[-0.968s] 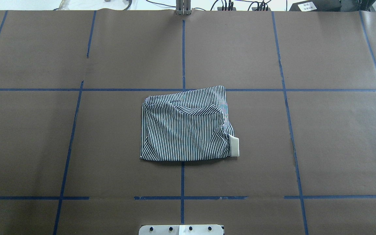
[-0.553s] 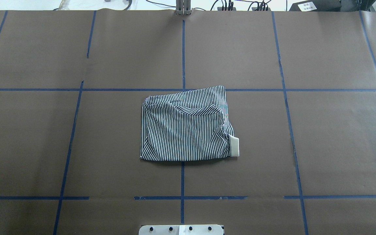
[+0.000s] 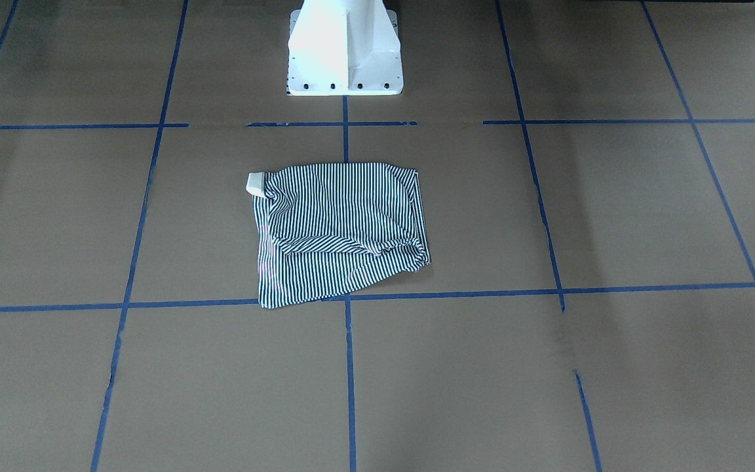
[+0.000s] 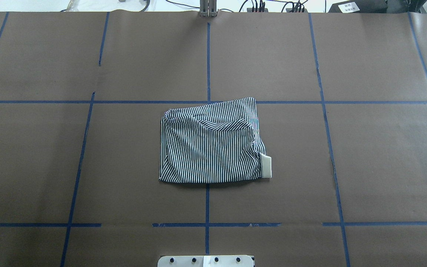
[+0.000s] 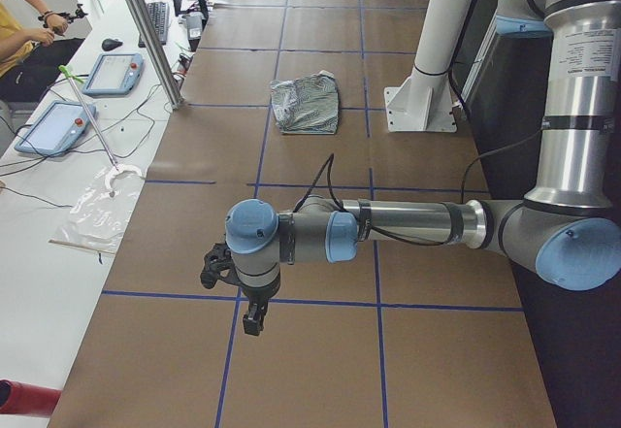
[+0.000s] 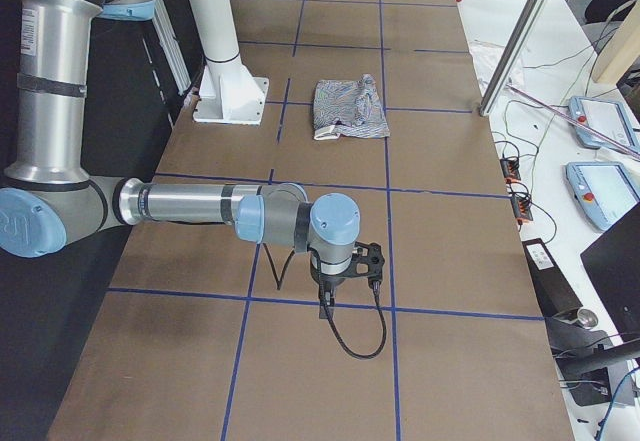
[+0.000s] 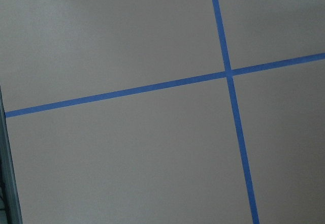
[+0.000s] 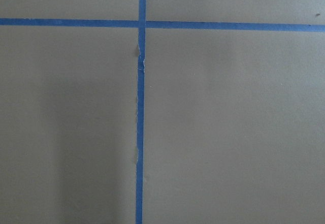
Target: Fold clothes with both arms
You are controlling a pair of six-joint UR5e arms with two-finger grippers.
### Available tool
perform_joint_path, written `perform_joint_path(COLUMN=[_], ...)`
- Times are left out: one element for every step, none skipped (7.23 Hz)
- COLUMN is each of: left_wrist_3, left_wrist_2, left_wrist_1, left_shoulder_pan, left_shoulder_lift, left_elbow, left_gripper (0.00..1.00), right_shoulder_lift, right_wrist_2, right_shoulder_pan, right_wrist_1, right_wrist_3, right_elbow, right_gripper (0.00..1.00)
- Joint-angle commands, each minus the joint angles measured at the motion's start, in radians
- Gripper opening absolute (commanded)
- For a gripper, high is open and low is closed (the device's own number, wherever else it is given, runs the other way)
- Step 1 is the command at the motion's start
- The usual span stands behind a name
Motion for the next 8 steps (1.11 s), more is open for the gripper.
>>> perform_joint_path(left_wrist_3=[0.0, 0.0, 0.0, 0.001, 0.001, 0.001, 0.001, 0.001], left_wrist_2=[0.0, 0.0, 0.0, 0.0, 0.0, 0.0, 0.0, 0.0], left_wrist_1=[0.001, 0.002, 0.001, 0.001, 0.001, 0.001, 0.002, 0.002], left_shoulder_pan=[0.0, 0.0, 0.0, 0.0, 0.0, 0.0, 0.0, 0.0], left_shoulder_lift=[0.002, 0.003, 0.003, 0.003, 0.002, 0.002, 0.003, 0.003], left_elbow=[0.002, 0.002, 0.002, 0.001, -0.002, -0.004, -0.004, -0.002], left_gripper=[1.0, 1.0, 1.0, 1.0, 1.0, 1.0, 1.0, 1.0], right_shoulder_lift=[0.001, 0.001, -0.009, -0.017, -0.019, -0.019, -0.019, -0.019], right_wrist_2=[0.004, 0.004, 0.004, 0.003, 0.004, 0.004, 0.004, 0.003], right_shoulder_pan=[-0.011, -0.014, -0.015, -0.023, -0.025, -0.025, -0.025, -0.025], right_wrist_1=[-0.003, -0.003, -0.008, -0.003, -0.003, -0.003, -0.003, -0.003], right_wrist_3=[0.0, 0.0, -0.002, -0.002, -0.002, 0.0, 0.0, 0.0], right_elbow=[-0.003, -0.008, -0.009, -0.012, -0.012, -0.011, -0.012, -0.012], right_gripper=[1.0, 1.0, 1.0, 1.0, 1.0, 1.0, 1.0, 1.0])
